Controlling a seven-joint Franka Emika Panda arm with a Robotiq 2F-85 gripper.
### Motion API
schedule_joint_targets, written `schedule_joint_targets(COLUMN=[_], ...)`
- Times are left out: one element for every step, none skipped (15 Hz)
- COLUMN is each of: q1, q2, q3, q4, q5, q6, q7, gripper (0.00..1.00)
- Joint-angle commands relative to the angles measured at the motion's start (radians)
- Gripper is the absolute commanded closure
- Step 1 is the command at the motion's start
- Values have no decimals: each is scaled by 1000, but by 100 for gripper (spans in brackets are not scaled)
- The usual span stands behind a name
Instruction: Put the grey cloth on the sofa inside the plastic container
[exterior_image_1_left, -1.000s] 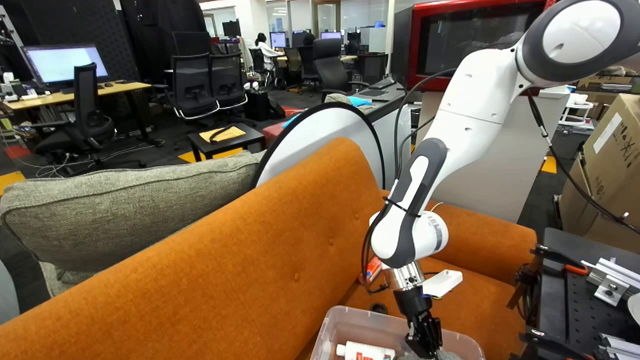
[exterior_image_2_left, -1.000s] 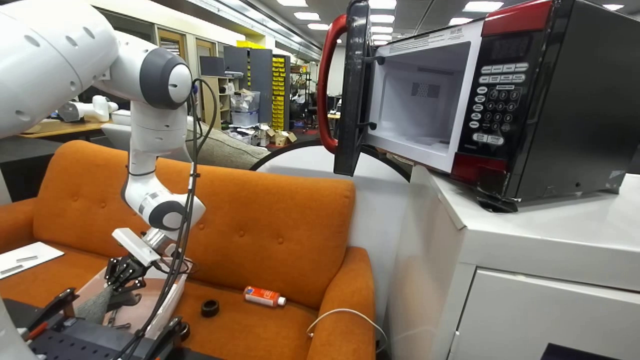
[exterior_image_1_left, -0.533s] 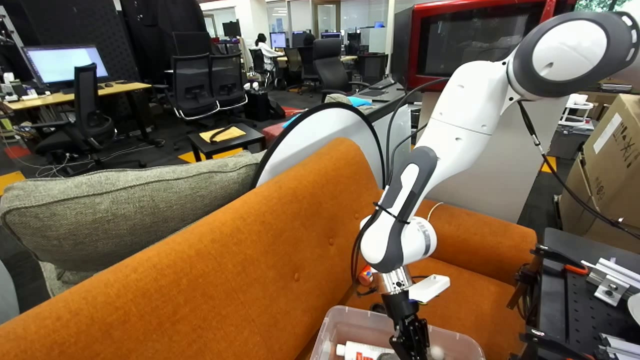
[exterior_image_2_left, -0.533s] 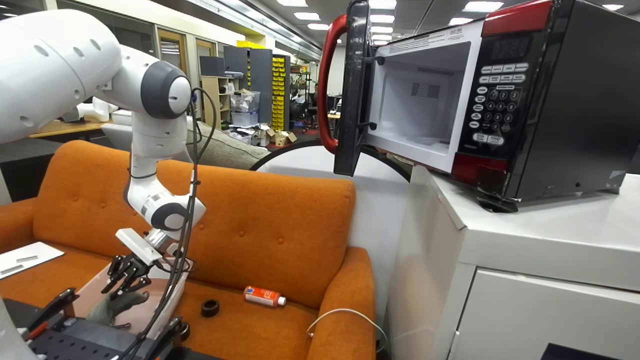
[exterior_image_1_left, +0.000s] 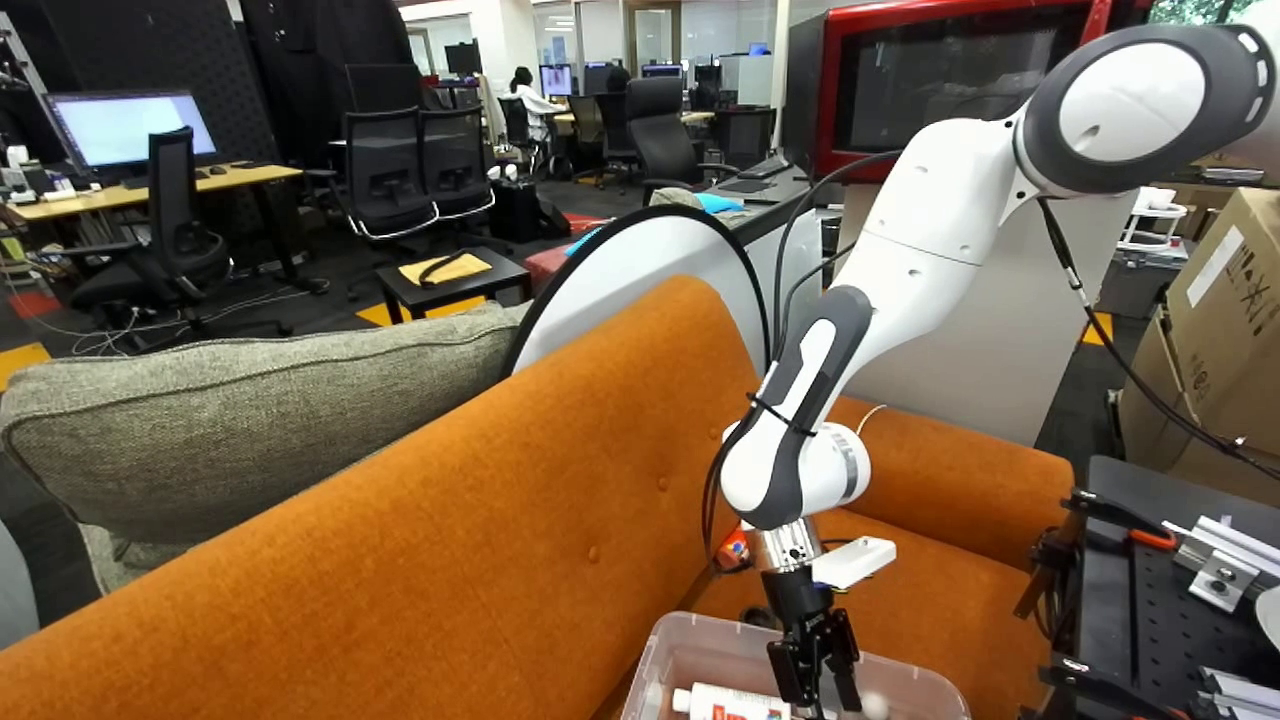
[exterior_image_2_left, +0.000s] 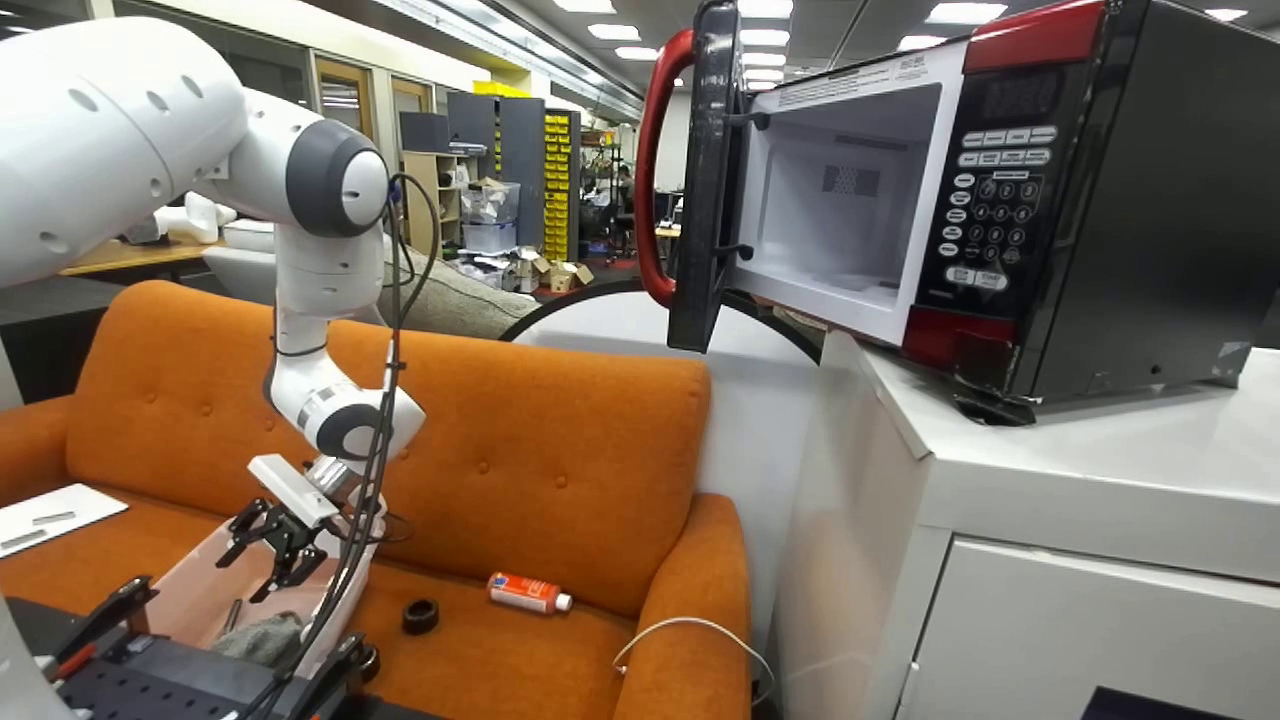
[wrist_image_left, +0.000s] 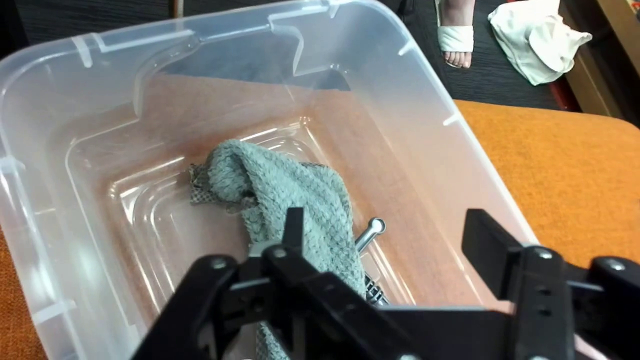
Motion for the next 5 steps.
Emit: schedule_joint_targets(q1=[-3,-3,-3,-3,-3], q2=[3,3,3,3,3], q3=[3,3,3,3,3], q4=[4,4,4,4,4], q5=[-6,-6,-6,-6,-6], q6=[-3,-3,-4,-4,-4], q7=[5,6,6,6,6], gripper=[18,18,18,18,18])
